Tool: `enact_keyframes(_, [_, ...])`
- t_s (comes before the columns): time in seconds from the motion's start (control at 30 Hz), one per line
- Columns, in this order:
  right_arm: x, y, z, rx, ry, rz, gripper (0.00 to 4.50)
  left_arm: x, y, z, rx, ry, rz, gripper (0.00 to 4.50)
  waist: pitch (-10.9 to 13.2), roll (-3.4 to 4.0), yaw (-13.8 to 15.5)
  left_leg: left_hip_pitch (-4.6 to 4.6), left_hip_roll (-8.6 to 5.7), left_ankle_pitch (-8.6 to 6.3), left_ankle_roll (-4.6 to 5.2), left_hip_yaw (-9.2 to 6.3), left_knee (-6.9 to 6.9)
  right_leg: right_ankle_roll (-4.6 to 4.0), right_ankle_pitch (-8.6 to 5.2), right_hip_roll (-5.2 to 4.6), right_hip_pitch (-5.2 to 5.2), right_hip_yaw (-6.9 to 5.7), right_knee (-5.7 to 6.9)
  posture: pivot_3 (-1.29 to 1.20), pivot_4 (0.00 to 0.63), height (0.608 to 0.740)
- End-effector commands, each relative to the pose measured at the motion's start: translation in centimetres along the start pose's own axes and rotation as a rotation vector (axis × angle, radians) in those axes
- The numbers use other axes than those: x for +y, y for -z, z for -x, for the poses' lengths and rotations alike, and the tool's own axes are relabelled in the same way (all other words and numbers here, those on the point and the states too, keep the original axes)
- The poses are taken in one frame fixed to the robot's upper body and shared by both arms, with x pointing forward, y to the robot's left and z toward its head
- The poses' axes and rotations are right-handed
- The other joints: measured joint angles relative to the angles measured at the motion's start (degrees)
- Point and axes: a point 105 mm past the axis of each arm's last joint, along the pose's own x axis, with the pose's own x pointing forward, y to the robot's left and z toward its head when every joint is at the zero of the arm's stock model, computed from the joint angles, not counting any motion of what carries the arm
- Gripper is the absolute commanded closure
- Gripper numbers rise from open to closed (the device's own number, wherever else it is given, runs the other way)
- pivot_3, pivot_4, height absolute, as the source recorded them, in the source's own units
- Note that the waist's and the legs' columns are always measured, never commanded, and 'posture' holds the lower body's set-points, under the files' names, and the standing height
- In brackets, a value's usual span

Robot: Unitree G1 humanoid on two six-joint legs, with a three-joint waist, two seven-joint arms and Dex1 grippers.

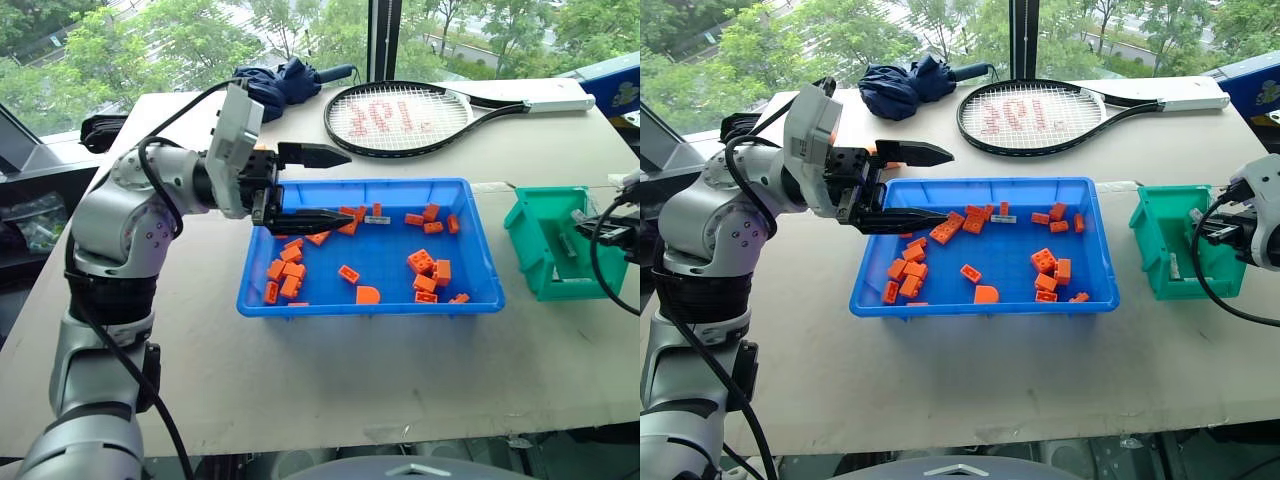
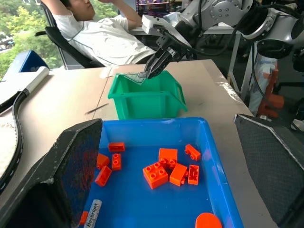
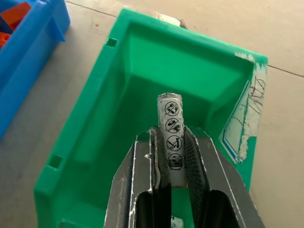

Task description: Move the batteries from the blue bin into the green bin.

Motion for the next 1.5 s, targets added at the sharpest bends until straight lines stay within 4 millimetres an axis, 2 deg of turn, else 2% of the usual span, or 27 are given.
enact_keyframes(0.03, [-0.5, -1.1, 1.0, -0.044, 0.035, 0.075, 2.63, 0.1, -1.0, 0.3, -0.01, -0.005, -0.055, 0.0, 0.0, 0.0, 0.15, -0.01, -0.01, 0.0, 0.0, 0.0, 0.02, 0.0, 0.0, -0.01, 0.0, 0.02, 0.0, 0.0, 0.15, 0.74])
enact_keyframes(0.13, [-0.6, -2.4, 0.8, -0.102, 0.057, 0.083, 1.27, 0.1, -0.7, 0.8, 0.006, -0.021, -0.051, 0.0, 0.0, 0.0, 0.18, -0.01, -0.01, 0.0, 0.0, 0.01, 0.06, 0.0, 0.0, -0.01, 0.01, 0.02, 0.0, 0.0, 0.15, 0.74])
enact_keyframes(0.2, [0.6, -4.0, 0.5, -0.16, 0.003, 0.095, 0.2, 0.2, -0.3, 1.5, 0.028, -0.047, -0.043, 0.0, 0.0, 0.01, 0.06, -0.01, 0.0, 0.0, 0.0, 0.01, 0.07, 0.0, 0.0, 0.0, 0.0, 0.03, 0.02, 0.0, 0.15, 0.74])
enact_keyframes(0.3, [4.0, -6.6, -0.5, -0.249, -0.143, 0.134, 0.2, 0.1, 0.7, 2.8, 0.089, -0.082, -0.034, 0.0, 0.0, 0.01, -0.46, 0.04, 0.03, 0.0, 0.0, 0.02, 0.03, 0.0, 0.0, 0.03, -0.01, 0.05, 0.03, 0.0, 0.15, 0.74])
enact_keyframes(0.4, [9.1, -9.0, -2.4, -0.323, -0.335, 0.15, 0.2, -0.1, 1.8, 4.6, 0.154, -0.132, -0.02, 0.0, 0.0, 0.0, -1.17, 0.04, 0.06, 0.0, -0.01, 0.01, 0.0, 0.0, 0.0, 0.04, -0.01, 0.05, 0.02, 0.0, 0.15, 0.74])
enact_keyframes(0.6, [16.9, -10.6, -6.7, -0.338, -0.565, 0.253, 0.2, -0.6, 2.9, 7.4, 0.227, -0.229, 0.004, 0.0, 0.0, -0.04, -1.12, -0.12, 0.04, 0.0, -0.01, -0.1, -0.01, 0.0, 0.0, 0.01, -0.09, -0.09, -0.13, 0.0, 0.15, 0.74])
enact_keyframes(0.77, [19.8, -10.4, -10.7, -0.281, -0.603, 0.282, 0.2, -1.4, 3.4, 8.7, 0.262, -0.28, 0.026, 0.0, 0.0, -0.05, -1.0, -0.14, 0.0, 0.0, -0.01, -0.17, -0.01, 0.0, 0.0, 0.0, -0.08, -0.17, -0.18, 0.0, 0.15, 0.74])
enact_keyframes(0.87, [20.7, -10.1, -12.9, -0.256, -0.6, 0.298, 0.2, -1.8, 3.4, 9.2, 0.276, -0.298, 0.028, 0.0, -0.01, -0.07, -1.27, -0.14, -0.01, 0.0, -0.01, -0.17, -0.01, -0.01, 0.0, 0.0, -0.08, -0.17, -0.18, 0.0, 0.15, 0.74])
enact_keyframes(0.97, [21.3, -10.0, -14.2, -0.244, -0.609, 0.298, 0.2, -1.9, 3.2, 9.3, 0.273, -0.308, 0.025, 0.0, -0.01, -0.06, -1.4, -0.13, -0.01, 0.01, -0.02, -0.18, -0.02, -0.01, 0.0, 0.01, -0.09, -0.18, -0.16, 0.0, 0.15, 0.74])
enact_keyframes(1.13, [23.0, -9.6, -15.3, -0.235, -0.663, 0.311, 0.2, -1.9, 3.0, 9.3, 0.271, -0.323, 0.023, 0.0, -0.01, -0.06, -1.55, -0.13, -0.01, 0.01, -0.02, -0.17, -0.04, -0.01, 0.0, 0.01, -0.1, -0.17, -0.17, 0.0, 0.15, 0.74])
enact_keyframes(1.27, [24.0, -9.2, -15.3, -0.227, -0.705, 0.321, 1.34, -1.9, 3.0, 9.5, 0.276, -0.333, 0.026, 0.0, -0.01, -0.06, -1.78, -0.11, -0.01, 0.02, -0.04, -0.18, -0.05, -0.01, 0.0, 0.03, -0.1, -0.17, -0.14, 0.0, 0.15, 0.74])
enact_keyframes(1.43, [23.5, -9.0, -14.7, -0.219, -0.709, 0.327, 3.86, -1.9, 3.1, 9.3, 0.277, -0.327, 0.026, 0.0, -0.01, -0.06, -1.94, -0.11, -0.01, 0.02, -0.04, -0.19, -0.05, -0.01, 0.0, 0.02, -0.09, -0.18, -0.14, 0.0, 0.15, 0.74])
enact_keyframes(1.5, [22.9, -9.2, -14.0, -0.228, -0.705, 0.33, 4.46, -1.8, 3.2, 9.1, 0.271, -0.319, 0.026, 0.0, -0.01, -0.06, -1.91, -0.11, -0.01, 0.02, -0.04, -0.21, -0.05, -0.01, 0.0, 0.02, -0.1, -0.19, -0.14, 0.0, 0.15, 0.74])
